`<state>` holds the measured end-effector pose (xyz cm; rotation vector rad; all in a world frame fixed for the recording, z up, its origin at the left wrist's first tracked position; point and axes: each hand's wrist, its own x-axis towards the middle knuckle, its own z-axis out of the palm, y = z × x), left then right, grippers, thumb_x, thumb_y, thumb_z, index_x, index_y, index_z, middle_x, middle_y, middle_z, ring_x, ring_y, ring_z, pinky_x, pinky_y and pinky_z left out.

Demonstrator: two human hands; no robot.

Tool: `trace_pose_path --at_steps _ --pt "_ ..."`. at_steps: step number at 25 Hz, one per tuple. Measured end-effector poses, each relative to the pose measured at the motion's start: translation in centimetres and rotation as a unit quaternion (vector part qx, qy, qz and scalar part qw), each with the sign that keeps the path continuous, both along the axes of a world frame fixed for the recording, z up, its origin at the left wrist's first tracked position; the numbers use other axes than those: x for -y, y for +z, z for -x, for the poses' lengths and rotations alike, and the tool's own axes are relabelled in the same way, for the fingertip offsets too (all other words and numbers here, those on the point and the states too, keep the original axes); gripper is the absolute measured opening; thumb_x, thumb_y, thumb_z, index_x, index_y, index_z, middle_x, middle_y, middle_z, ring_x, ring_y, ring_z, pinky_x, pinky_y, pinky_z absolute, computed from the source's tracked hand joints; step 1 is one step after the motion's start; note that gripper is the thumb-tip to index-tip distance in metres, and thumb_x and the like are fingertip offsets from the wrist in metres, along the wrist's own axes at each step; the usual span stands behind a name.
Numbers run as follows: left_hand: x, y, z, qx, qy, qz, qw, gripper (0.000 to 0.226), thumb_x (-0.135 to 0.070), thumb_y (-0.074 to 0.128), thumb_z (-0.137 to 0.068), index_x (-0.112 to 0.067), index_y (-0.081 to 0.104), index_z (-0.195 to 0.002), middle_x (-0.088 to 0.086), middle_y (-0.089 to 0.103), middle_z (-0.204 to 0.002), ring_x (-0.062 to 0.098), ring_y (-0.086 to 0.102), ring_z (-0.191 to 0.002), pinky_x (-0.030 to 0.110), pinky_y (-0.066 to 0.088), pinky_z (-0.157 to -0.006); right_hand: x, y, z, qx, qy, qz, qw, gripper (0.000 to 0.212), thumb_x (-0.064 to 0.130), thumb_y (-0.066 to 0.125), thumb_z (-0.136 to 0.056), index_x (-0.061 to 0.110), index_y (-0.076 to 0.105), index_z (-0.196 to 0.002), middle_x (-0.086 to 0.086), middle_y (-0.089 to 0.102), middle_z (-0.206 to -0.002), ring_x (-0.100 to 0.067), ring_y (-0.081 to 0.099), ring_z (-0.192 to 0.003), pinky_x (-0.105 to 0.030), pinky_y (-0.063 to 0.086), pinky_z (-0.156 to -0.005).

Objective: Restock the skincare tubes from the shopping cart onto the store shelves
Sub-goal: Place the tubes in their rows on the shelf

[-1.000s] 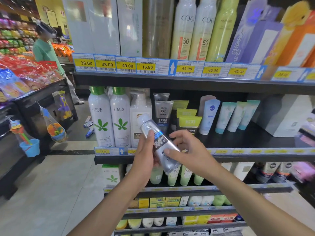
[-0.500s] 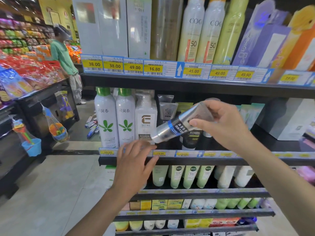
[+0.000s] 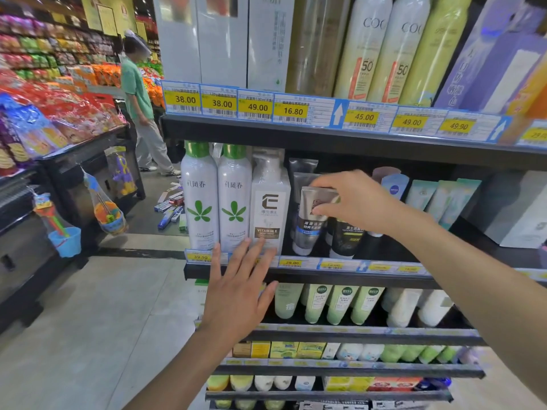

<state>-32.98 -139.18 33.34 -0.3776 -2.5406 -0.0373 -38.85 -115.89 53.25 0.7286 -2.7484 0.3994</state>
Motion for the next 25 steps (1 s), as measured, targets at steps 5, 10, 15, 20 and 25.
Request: trace_pose_path --at_steps 5,10,15,20,25 --pt "0.2 -0.2 0.2 -0.008 -0.006 -0.008 1.000 0.061 -0.052 0.040 -0.104 -0.027 0.037 -0.159 0.000 0.036 -0.165 0.024 0.028 -0.155 0.067 0.013 -0.123 0.6 -0.2 2.0 0.018 -0.008 -0.043 0.999 0.034 0.031 0.077 -0.088 0.026 0.067 -0.120 0.004 0.072 -0.104 -0.015 0.064 -0.090 -0.037 0.054 -0.081" --pt "0.2 -0.5 0.5 -0.032 -0.013 -0.011 0.999 0.061 -0.049 0.045 -0.102 -0.023 0.040 -0.157 0.003 0.038 -0.164 0.027 0.032 -0.154 0.068 0.011 -0.123 0.7 -0.3 2.5 0.023 -0.018 -0.064 0.998 0.042 0.034 0.075 -0.089 0.025 0.063 -0.129 0.001 0.069 -0.115 -0.020 0.063 -0.099 -0.042 0.054 -0.087" --pt "0.2 -0.8 0.5 -0.032 -0.016 -0.017 0.999 0.061 -0.048 0.045 -0.102 -0.023 0.040 -0.158 0.003 0.038 -0.164 0.028 0.032 -0.153 0.068 0.011 -0.123 0.9 -1.3 2.2 0.024 -0.029 -0.034 0.999 0.047 0.034 0.075 -0.089 0.027 0.061 -0.134 0.002 0.071 -0.119 -0.019 0.066 -0.102 -0.041 0.055 -0.089" --pt "0.5 -1.0 0.5 -0.039 -0.014 -0.012 0.999 0.062 -0.049 0.040 -0.102 -0.022 0.039 -0.158 0.004 0.038 -0.164 0.029 0.033 -0.153 0.067 0.011 -0.123 0.6 -2.1 1.4 0.000 -0.025 0.004 1.000 0.059 0.037 0.075 -0.089 0.032 0.053 -0.143 0.007 0.064 -0.134 -0.015 0.060 -0.118 -0.039 0.052 -0.099" --pt "0.0 -0.7 0.1 -0.028 0.002 -0.008 1.000 0.065 -0.051 0.037 -0.101 -0.019 0.041 -0.157 0.007 0.039 -0.162 0.032 0.033 -0.152 0.068 0.010 -0.123 -2.0 -2.9 -1.1 -0.075 -0.045 0.006 0.996 0.061 0.040 0.074 -0.086 0.031 0.053 -0.142 0.003 0.056 -0.142 -0.023 0.050 -0.129 -0.052 0.044 -0.104"
